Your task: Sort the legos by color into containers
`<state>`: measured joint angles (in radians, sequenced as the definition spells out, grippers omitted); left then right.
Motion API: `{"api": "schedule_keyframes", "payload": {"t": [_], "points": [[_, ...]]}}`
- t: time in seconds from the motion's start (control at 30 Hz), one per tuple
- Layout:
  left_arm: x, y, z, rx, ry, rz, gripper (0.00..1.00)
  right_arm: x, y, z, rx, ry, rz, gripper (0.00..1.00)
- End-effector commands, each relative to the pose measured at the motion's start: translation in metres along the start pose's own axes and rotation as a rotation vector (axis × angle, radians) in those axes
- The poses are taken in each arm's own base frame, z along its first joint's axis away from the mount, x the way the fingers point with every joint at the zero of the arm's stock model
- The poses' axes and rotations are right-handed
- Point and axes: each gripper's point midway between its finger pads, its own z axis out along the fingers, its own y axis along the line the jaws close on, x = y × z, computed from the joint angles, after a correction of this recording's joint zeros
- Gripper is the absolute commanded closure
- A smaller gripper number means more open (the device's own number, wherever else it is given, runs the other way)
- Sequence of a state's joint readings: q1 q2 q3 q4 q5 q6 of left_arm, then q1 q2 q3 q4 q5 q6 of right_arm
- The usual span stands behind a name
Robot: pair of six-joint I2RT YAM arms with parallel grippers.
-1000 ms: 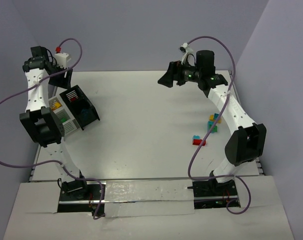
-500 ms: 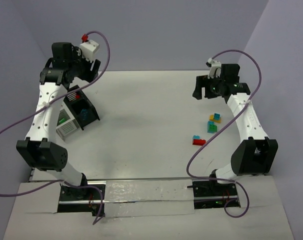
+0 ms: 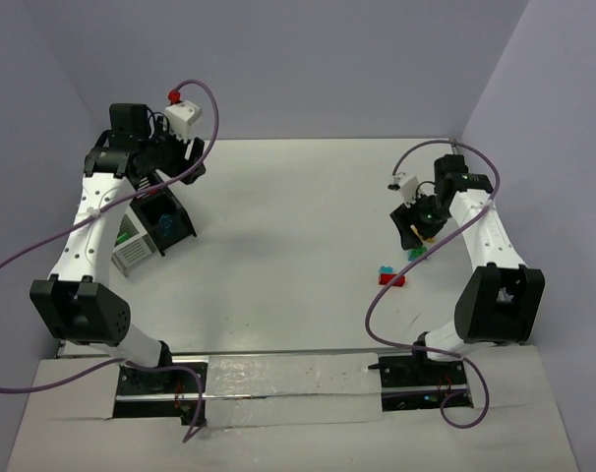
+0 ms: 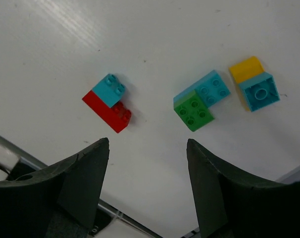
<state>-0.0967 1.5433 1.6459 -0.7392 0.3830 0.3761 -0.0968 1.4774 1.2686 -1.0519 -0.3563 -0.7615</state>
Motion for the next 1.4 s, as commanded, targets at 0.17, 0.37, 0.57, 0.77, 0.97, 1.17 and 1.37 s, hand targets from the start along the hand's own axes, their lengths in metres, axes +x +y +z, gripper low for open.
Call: {"api": "schedule_keyframes", "payload": {"t": [0.17,0.37,0.57,0.77,0.97,1.17,1.37], "points": [[-0.009,-0.015,-0.006,0.07,-0.033,-0.025,0.26,0.035,0.046,0.034,-0.15,0.093,-0.353,0.31],[-0.008,-0.016,-0.004,0.078,-0.025,-0.045,0.26,0.048,0.046,0.057,-0.169,0.112,-0.44,0.31],[-0.004,-0.014,-0.002,0.071,-0.007,-0.061,0.26,0.053,0.038,0.08,-0.147,0.109,-0.474,0.29],[-0.003,-0.013,-0.004,0.06,0.002,-0.059,0.26,0.062,0.034,0.095,-0.145,0.121,-0.524,0.3],[-0.004,-0.011,-0.005,0.044,0.001,-0.072,0.26,0.073,0.032,0.104,-0.139,0.141,-0.568,0.39],[-0.004,-0.016,-0.004,0.057,-0.019,-0.121,0.29,0.067,0.03,0.103,-0.116,0.113,-0.584,0.78],[-0.005,-0.041,-0.014,0.212,-0.074,-0.293,0.31,-0.003,0.04,0.066,-0.079,-0.047,-0.64,0.96]]}}
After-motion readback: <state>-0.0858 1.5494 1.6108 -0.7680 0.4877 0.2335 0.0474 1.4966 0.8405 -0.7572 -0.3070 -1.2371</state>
